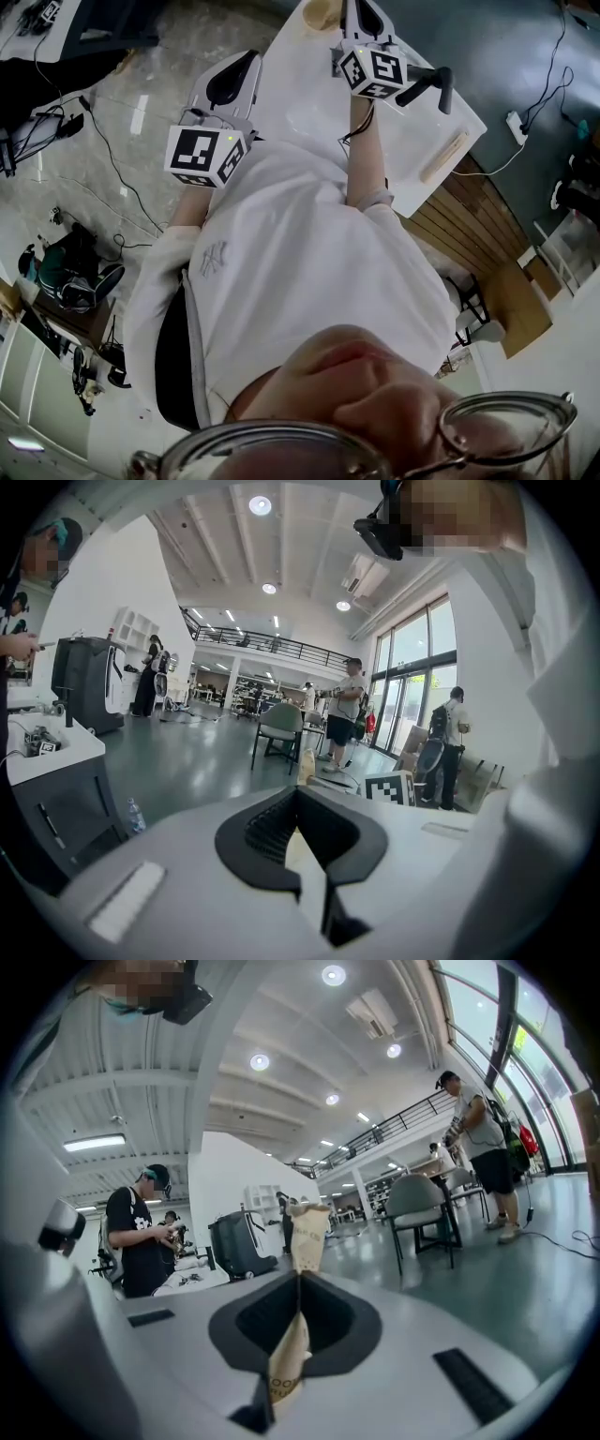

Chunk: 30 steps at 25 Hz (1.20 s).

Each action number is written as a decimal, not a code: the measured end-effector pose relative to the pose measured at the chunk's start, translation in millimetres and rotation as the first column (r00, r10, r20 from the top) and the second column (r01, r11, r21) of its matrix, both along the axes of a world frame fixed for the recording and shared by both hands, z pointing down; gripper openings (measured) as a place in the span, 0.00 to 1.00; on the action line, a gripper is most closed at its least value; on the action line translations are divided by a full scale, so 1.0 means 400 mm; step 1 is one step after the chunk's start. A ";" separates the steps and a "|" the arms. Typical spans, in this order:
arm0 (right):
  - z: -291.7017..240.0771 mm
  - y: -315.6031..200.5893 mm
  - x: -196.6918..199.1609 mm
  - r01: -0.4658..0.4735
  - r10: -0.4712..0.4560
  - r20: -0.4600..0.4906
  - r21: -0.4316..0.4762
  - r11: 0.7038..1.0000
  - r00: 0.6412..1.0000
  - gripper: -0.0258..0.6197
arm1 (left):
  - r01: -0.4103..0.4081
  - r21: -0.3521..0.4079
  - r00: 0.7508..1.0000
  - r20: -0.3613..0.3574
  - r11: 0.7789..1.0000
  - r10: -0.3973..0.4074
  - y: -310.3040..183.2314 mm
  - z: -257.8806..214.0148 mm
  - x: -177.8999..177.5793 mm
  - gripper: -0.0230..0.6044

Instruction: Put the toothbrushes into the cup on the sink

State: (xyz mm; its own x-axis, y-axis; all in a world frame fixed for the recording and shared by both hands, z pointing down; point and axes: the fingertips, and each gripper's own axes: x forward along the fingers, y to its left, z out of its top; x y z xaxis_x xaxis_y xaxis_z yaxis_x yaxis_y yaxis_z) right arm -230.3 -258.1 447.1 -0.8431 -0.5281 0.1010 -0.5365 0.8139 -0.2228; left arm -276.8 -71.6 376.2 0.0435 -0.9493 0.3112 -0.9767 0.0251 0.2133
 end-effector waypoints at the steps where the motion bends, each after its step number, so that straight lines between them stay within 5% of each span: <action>1: 0.004 0.000 0.002 -0.002 0.002 -0.007 0.000 1.000 1.000 0.06 | -0.001 0.001 1.000 0.000 1.000 0.001 -0.001 0.000 0.001 0.05; 12: 0.051 0.034 -0.002 0.041 -0.039 -0.157 0.013 0.999 0.987 0.06 | -0.019 0.015 1.000 0.001 1.000 0.019 -0.012 -0.007 0.021 0.05; 24: 0.069 0.042 0.013 0.051 -0.058 -0.179 -0.048 0.998 0.982 0.07 | -0.031 0.033 1.000 0.005 0.999 0.031 -0.008 -0.019 0.032 0.05; 27: 0.069 0.042 0.017 0.058 -0.071 -0.176 -0.080 0.995 0.982 0.23 | -0.033 0.040 0.999 0.006 0.999 0.033 -0.008 -0.023 0.034 0.05; 30: 0.054 0.041 0.027 0.059 -0.073 -0.172 -0.086 0.995 0.982 0.26 | -0.043 0.048 0.999 0.008 0.998 0.042 -0.009 -0.029 0.041 0.05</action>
